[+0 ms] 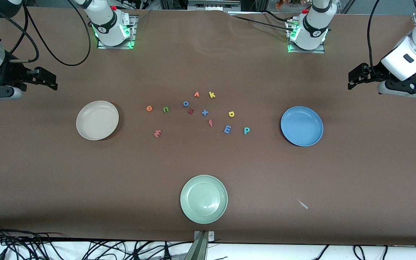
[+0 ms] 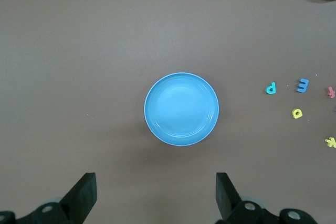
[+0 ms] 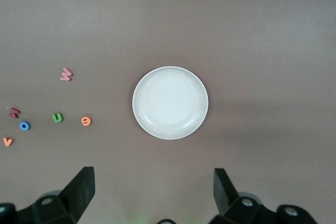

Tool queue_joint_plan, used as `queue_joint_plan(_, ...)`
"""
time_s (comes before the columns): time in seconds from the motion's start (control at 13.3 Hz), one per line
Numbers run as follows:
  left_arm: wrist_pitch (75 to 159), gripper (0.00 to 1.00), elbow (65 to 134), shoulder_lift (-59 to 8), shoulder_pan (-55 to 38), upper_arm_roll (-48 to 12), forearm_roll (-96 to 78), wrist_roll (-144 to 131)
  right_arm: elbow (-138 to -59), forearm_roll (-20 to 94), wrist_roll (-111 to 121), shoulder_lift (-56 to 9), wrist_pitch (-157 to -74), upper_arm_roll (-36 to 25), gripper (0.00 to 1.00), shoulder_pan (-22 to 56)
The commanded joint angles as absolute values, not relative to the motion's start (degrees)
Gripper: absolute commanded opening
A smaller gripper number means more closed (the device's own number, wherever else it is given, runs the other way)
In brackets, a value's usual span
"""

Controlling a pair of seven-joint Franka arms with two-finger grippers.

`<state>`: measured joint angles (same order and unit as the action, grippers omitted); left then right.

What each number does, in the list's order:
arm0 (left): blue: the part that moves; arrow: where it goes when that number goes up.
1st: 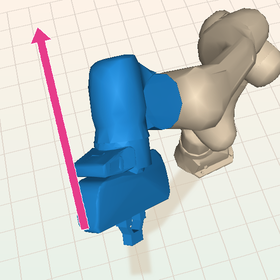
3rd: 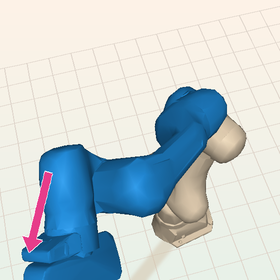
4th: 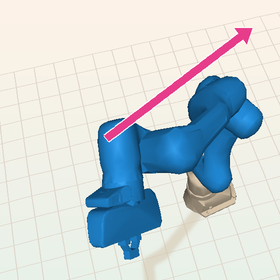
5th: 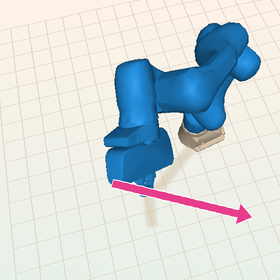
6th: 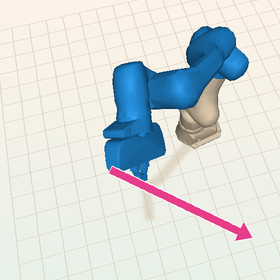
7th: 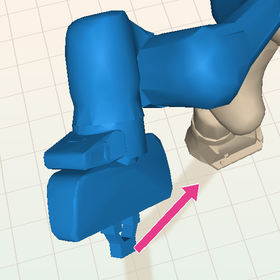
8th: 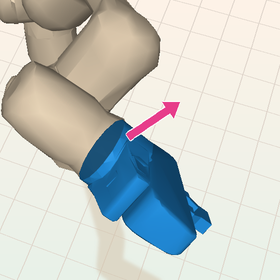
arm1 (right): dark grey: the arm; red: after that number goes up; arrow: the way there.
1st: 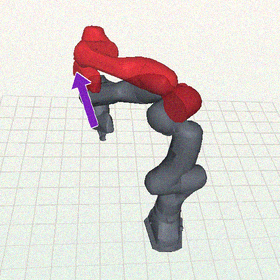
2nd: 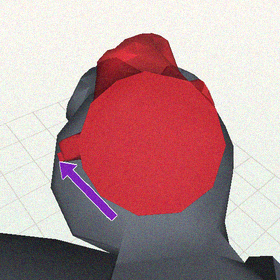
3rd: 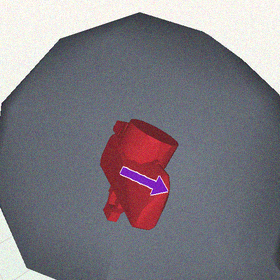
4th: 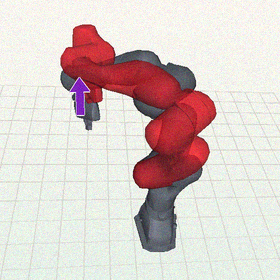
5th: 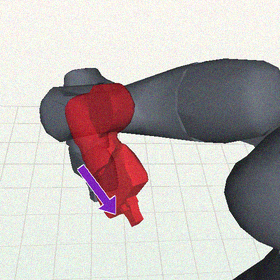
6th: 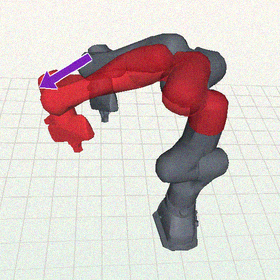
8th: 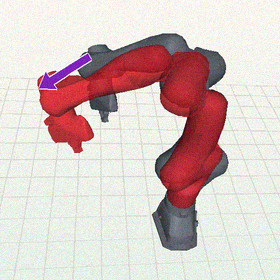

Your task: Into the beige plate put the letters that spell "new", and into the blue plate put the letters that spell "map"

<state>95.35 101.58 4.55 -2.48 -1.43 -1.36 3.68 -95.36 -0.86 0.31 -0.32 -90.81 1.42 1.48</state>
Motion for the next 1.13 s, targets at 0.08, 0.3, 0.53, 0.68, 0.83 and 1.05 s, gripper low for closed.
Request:
queue_joint_plan(0.08,93.8,1.00,99.6,3.5,-3.1,-1.1,-1.3,3.8,-95.8,-1.6,0.6,0.3,-90.8,1.8,1.00,1.1)
queue_joint_plan(0.3,93.8,1.00,99.6,3.5,-2.7,-1.0,-1.2,4.0,-95.8,-1.6,0.6,0.3,-90.7,1.8,1.00,1.1)
queue_joint_plan(0.53,93.8,1.00,99.5,3.5,-2.7,-1.0,-1.3,3.8,-95.9,-1.6,0.6,0.2,-90.7,1.8,1.00,1.1)
queue_joint_plan(0.68,93.8,1.00,99.1,3.3,-2.7,-1.0,-1.2,3.8,-95.9,-1.6,0.6,0.3,-90.7,1.8,1.00,1.1)
queue_joint_plan(0.83,93.8,1.00,98.3,2.8,-3.1,-1.0,-1.2,3.8,-95.9,-1.6,0.6,0.3,-90.7,1.8,1.00,1.1)
queue_joint_plan(1.05,93.6,1.00,98.1,2.7,-2.9,-1.0,-1.2,3.8,-95.9,-1.6,0.6,0.2,-90.7,1.8,1.00,1.1)
